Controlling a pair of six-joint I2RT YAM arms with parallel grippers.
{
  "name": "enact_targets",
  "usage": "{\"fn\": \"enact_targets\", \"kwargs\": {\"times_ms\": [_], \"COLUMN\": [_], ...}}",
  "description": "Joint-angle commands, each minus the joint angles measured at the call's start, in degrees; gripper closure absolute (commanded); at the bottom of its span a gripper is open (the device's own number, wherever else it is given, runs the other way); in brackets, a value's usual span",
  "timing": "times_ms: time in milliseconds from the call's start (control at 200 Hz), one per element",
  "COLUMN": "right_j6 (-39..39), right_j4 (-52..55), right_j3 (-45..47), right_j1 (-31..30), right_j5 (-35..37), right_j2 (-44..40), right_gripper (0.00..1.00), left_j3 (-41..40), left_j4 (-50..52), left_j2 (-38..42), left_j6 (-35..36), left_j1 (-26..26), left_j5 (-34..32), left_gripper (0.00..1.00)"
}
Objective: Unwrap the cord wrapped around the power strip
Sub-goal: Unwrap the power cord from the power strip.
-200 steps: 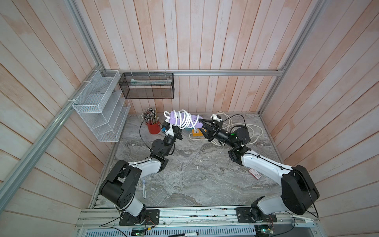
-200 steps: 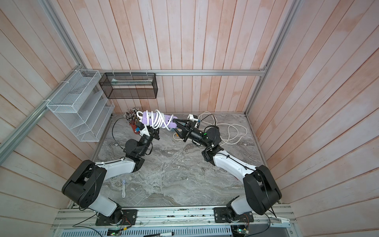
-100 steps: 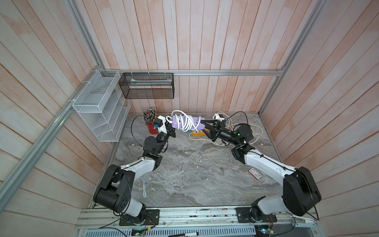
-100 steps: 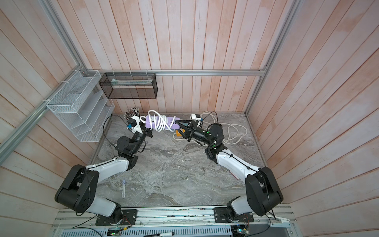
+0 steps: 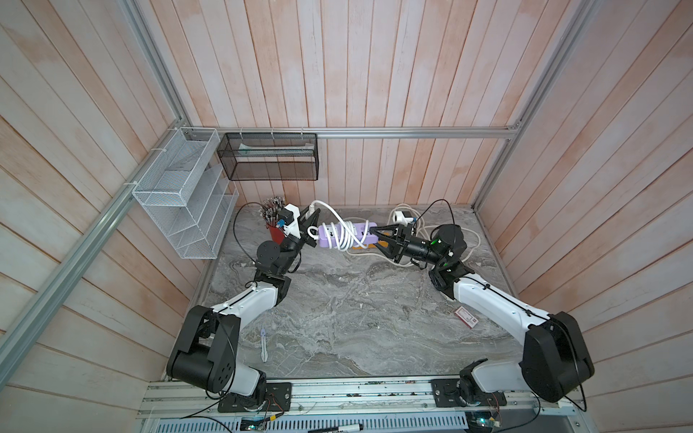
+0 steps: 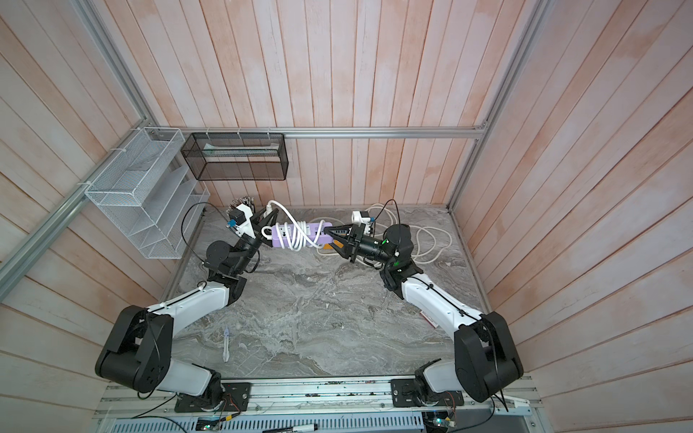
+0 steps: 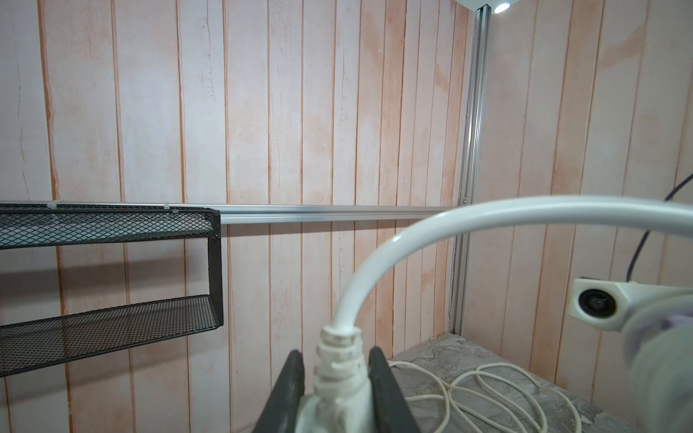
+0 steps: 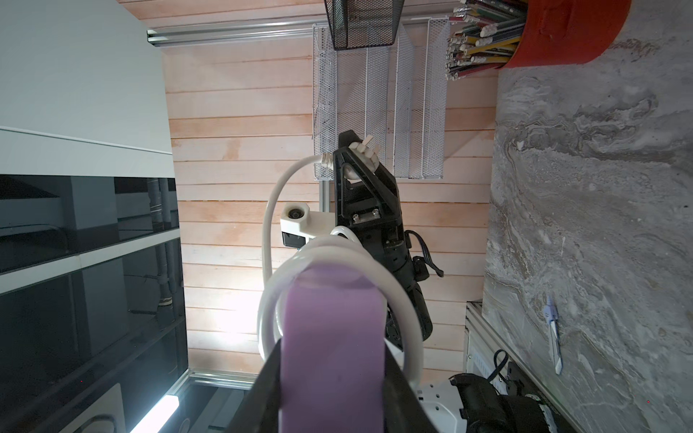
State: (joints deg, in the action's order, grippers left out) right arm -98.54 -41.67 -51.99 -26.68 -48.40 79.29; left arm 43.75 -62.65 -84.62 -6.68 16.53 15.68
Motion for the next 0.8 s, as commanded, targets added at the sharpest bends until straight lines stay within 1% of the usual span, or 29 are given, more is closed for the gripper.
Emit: {"fn": "enact_targets", "kwargs": {"times_ms": [0, 190, 450, 795], "right_j6": [4.35, 6.74, 12.56, 16.08], "right_j4": [2.26, 4.67, 10.31, 10.82], "right_j3": [-1.36, 0.38, -0.7, 0.33], "right_j1": [0.41, 1.83, 2.59, 4.13], "right_j5": [-3.47, -2.55, -1.23, 1.33], "right_j2": [-2.46, -3.07, -2.65, -1.08], "right_gripper": [0.77, 0.77, 0.77, 0.77], "left_j3": [2.17, 2.88, 3.05, 2.35], "left_j4": [1.11, 2.33, 3.04, 4.33], "left_j2": [1.01, 1.4, 3.17, 6.82], "left_j6": [-0.37, -0.79, -1.13, -3.51], "left_j1": [-1.14, -2.03, -2.03, -1.73], "left_j5": [-0.22, 0.99, 1.57, 4.04], "left_gripper": [0.86, 0.85, 0.8, 0.78]}}
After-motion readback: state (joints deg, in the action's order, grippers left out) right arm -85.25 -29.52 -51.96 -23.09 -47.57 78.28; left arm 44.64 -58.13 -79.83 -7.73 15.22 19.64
